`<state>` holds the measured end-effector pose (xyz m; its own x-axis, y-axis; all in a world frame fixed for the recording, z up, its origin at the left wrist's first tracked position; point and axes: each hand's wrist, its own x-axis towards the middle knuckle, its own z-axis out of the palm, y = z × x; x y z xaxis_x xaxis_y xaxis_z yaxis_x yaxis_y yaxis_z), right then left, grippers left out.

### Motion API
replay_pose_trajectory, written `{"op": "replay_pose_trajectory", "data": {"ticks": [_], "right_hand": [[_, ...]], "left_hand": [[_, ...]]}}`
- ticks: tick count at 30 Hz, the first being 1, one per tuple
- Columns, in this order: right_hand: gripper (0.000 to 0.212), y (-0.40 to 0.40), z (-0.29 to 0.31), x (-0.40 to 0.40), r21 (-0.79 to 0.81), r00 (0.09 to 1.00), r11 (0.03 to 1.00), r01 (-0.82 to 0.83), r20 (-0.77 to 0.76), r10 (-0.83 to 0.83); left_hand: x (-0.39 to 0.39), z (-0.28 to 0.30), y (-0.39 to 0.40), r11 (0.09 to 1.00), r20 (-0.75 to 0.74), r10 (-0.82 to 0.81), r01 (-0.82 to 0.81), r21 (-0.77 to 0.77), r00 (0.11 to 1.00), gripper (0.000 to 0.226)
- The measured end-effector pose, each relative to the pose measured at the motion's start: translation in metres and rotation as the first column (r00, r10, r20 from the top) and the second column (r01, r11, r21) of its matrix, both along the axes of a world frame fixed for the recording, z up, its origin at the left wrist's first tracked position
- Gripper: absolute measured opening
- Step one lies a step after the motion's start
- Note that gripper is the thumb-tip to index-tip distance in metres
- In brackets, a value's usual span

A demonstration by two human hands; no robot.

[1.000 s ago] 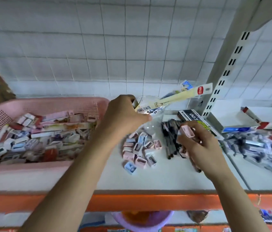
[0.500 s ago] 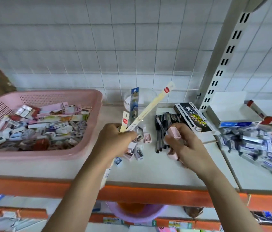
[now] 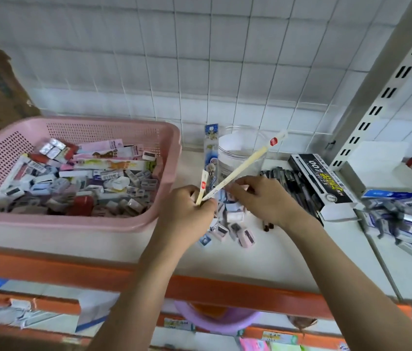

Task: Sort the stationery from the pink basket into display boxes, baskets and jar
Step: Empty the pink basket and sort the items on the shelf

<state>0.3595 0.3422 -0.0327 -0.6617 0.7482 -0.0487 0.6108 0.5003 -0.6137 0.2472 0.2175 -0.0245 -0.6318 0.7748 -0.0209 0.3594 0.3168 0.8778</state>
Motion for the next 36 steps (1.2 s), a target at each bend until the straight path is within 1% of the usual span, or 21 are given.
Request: {"op": "replay_pose_trajectory", "data": {"ticks": [2, 3, 5, 6, 8, 11, 13, 15, 18, 21, 24, 27, 29, 33, 36], "right_hand": [[0.036, 0.003, 0.0, 0.002, -0.071, 1.0, 0.997, 0.002, -0.022, -0.003], [0.03, 0.004, -0.001, 0.004, -0.155, 0.997, 0.988, 0.018, -0.069, -0.029], [0.024, 0.007, -0.003, 0.008, -0.341, 0.979, 0.938, 0.058, -0.167, -0.121], [0.023, 0.008, -0.004, 0.012, -0.407, 0.967, 0.911, 0.064, -0.202, -0.158], [0.021, 0.008, -0.005, 0.019, -0.477, 0.951, 0.878, 0.051, -0.245, -0.188], [0.018, 0.007, -0.007, 0.029, -0.483, 0.952, 0.873, 0.064, -0.233, -0.198], [0.021, 0.008, -0.006, 0.033, -0.481, 0.962, 0.875, 0.065, -0.203, -0.183], [0.02, 0.007, -0.003, 0.033, -0.497, 0.962, 0.865, 0.059, -0.204, -0.183], [0.006, 0.003, 0.005, 0.026, -0.519, 0.952, 0.853, 0.06, -0.228, -0.206], [0.021, 0.0, 0.012, 0.015, -0.526, 0.958, 0.849, 0.055, -0.211, -0.193], [0.033, 0.001, 0.015, 0.005, -0.507, 0.978, 0.862, 0.023, -0.168, -0.125], [0.029, 0.004, 0.021, 0.001, -0.536, 0.984, 0.844, 0.005, -0.147, -0.099], [0.024, 0.004, 0.026, 0.001, -0.556, 0.987, 0.831, -0.02, -0.142, -0.072], [0.029, 0.004, 0.029, -0.001, -0.572, 0.989, 0.82, -0.032, -0.137, -0.057], [0.031, 0.004, 0.027, -0.008, -0.576, 0.988, 0.818, 0.007, -0.12, -0.093]], "left_hand": [[-0.001, -0.002, 0.0, 1.0, -0.03, -0.008, 0.008, -0.016, 1.0, 0.014], [-0.001, -0.003, 0.001, 1.0, -0.046, -0.011, 0.01, -0.02, 0.999, 0.014], [-0.001, -0.006, 0.001, 1.0, -0.095, -0.011, 0.008, -0.03, 0.995, 0.013], [-0.001, -0.007, 0.001, 0.999, -0.127, -0.004, 0.0, -0.033, 0.992, 0.014], [0.0, -0.01, 0.002, 0.999, -0.196, 0.011, -0.019, -0.04, 0.981, 0.017], [0.002, -0.01, 0.002, 0.998, -0.268, 0.031, -0.043, -0.039, 0.963, 0.02], [0.004, -0.01, 0.002, 0.997, -0.289, 0.04, -0.056, -0.049, 0.957, 0.023], [0.006, -0.009, 0.001, 0.996, -0.3, 0.051, -0.072, -0.061, 0.953, 0.028], [0.008, -0.008, -0.001, 0.991, -0.321, 0.071, -0.105, -0.088, 0.944, 0.039], [0.01, -0.009, -0.004, 0.987, -0.317, 0.087, -0.125, -0.103, 0.944, 0.041], [0.009, -0.011, -0.006, 0.986, -0.306, 0.07, -0.112, -0.124, 0.949, 0.037], [0.009, -0.014, -0.006, 0.985, -0.304, 0.056, -0.102, -0.139, 0.951, 0.024], [0.009, -0.016, -0.006, 0.986, -0.293, 0.059, -0.102, -0.132, 0.954, 0.021], [0.004, -0.02, -0.007, 0.987, -0.211, 0.064, -0.093, -0.131, 0.975, 0.016], [0.002, -0.022, -0.008, 0.989, -0.201, 0.068, -0.093, -0.117, 0.977, 0.013]]}}
